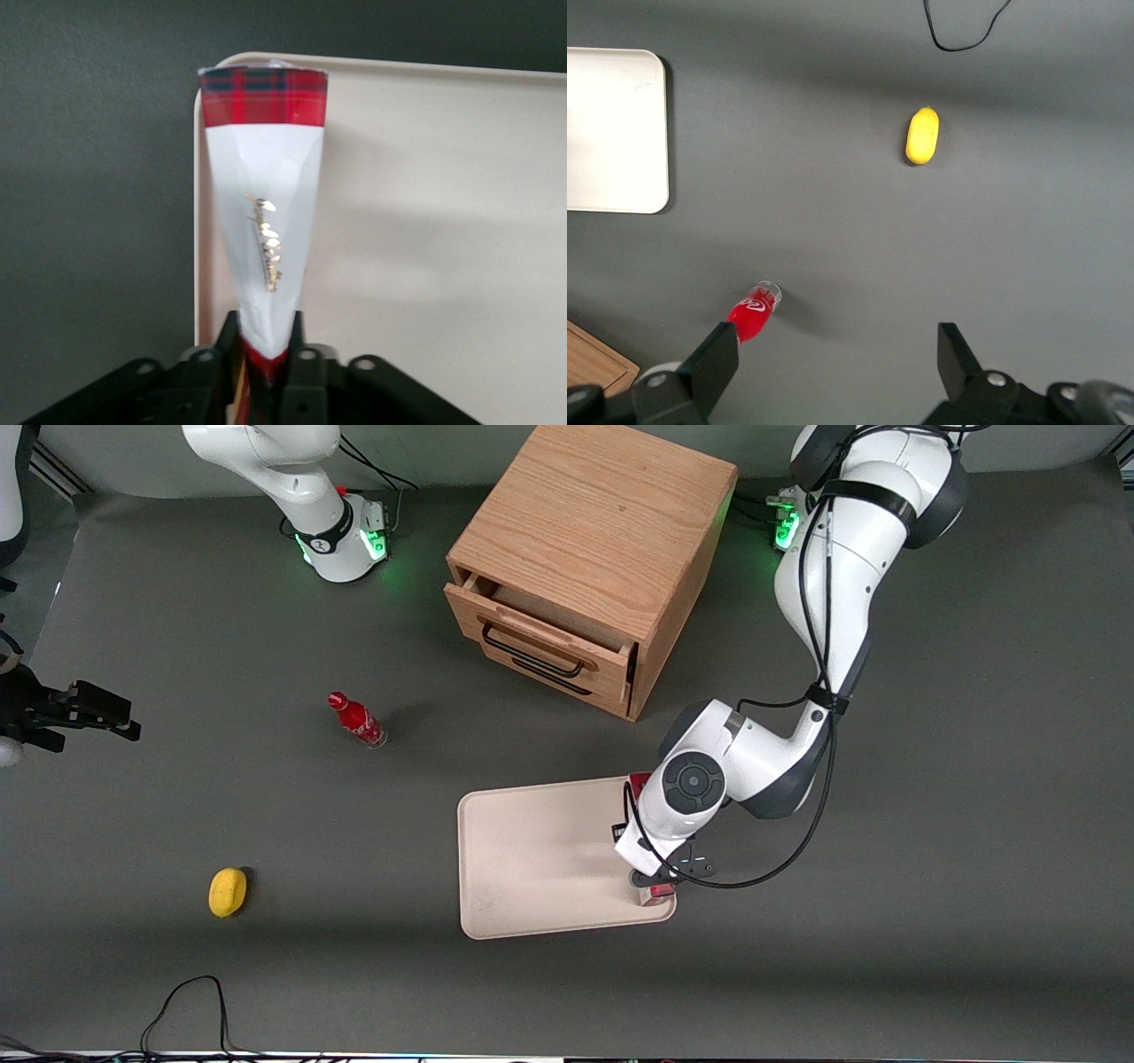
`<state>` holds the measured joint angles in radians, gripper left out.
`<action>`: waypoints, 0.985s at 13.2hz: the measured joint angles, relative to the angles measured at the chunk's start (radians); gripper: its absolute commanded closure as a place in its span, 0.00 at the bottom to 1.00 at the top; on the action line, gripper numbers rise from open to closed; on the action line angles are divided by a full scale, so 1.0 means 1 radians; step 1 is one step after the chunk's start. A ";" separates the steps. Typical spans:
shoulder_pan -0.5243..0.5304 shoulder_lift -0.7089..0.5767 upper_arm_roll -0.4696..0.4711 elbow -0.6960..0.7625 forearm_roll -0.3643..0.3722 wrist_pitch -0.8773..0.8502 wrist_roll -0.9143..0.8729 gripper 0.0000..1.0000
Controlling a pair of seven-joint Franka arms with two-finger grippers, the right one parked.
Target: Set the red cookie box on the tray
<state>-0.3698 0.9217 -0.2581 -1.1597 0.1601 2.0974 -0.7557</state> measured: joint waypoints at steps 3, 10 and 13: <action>0.005 -0.010 0.000 0.022 0.016 -0.016 0.000 0.00; 0.173 -0.489 0.002 -0.287 -0.003 -0.243 0.202 0.00; 0.329 -0.752 0.018 -0.533 -0.047 -0.267 0.395 0.00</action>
<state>-0.0404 0.1699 -0.2402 -1.6929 0.1131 1.8307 -0.3607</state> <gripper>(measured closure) 0.000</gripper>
